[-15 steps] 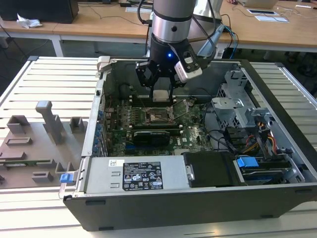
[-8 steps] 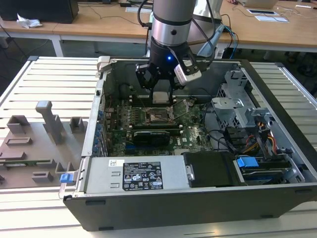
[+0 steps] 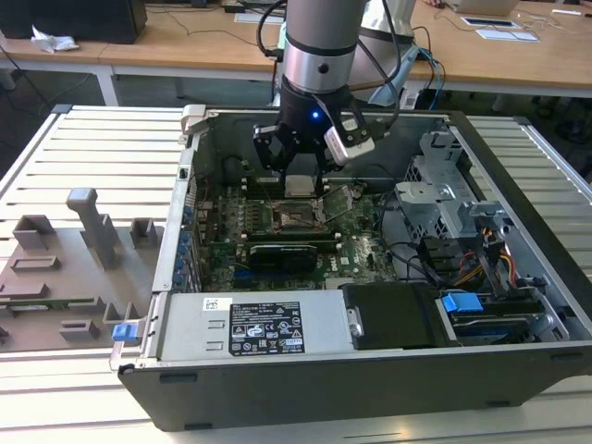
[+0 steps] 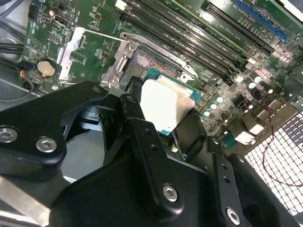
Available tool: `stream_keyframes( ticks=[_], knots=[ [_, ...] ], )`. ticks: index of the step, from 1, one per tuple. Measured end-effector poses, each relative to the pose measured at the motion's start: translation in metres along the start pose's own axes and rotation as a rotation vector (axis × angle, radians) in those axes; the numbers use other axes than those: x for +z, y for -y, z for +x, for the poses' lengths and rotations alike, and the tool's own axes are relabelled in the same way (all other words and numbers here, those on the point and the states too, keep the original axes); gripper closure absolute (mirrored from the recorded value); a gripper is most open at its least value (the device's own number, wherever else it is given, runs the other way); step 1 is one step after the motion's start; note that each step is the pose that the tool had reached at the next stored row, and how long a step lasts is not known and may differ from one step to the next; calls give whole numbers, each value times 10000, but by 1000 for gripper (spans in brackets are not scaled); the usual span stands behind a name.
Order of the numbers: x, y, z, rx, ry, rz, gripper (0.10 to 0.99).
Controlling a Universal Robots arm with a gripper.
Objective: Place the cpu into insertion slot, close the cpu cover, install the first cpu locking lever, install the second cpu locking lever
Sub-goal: 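Place the cpu into insertion slot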
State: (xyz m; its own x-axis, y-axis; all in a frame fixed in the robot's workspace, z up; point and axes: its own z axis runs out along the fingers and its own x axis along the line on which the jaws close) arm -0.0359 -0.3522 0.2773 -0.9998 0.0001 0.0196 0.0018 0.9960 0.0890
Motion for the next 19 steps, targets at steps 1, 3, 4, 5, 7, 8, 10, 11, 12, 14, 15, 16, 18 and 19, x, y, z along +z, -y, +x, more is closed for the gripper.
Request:
stream_keyframes(
  ticks=[1, 3, 4, 5, 7, 8, 10, 11, 12, 14, 15, 16, 18, 19],
  knots=[
    [15, 1, 0, -1, 0, 1, 541],
    [48, 4, -1, 0, 1, 1, 541],
    [62, 5, -1, 0, 0, 1, 541],
    [69, 6, -1, 0, 0, 4, 541],
    [71, 6, -1, 0, 0, 4, 541],
    [71, 6, -1, 0, 0, 3, 541],
    [72, 6, -1, 8, 1, 7, 541],
    [72, 7, -1, 98, 9, 13, 541],
    [72, 7, -1, 274, 24, 20, 541],
    [75, 7, -2, 758, 68, 32, 541],
    [76, 7, -2, 966, 86, 38, 541],
    [77, 7, -2, 1229, 108, 44, 541],
    [79, 7, -2, 1661, 146, 38, 541],
    [81, 7, -2, 1849, 163, 37, 541]
  ],
)
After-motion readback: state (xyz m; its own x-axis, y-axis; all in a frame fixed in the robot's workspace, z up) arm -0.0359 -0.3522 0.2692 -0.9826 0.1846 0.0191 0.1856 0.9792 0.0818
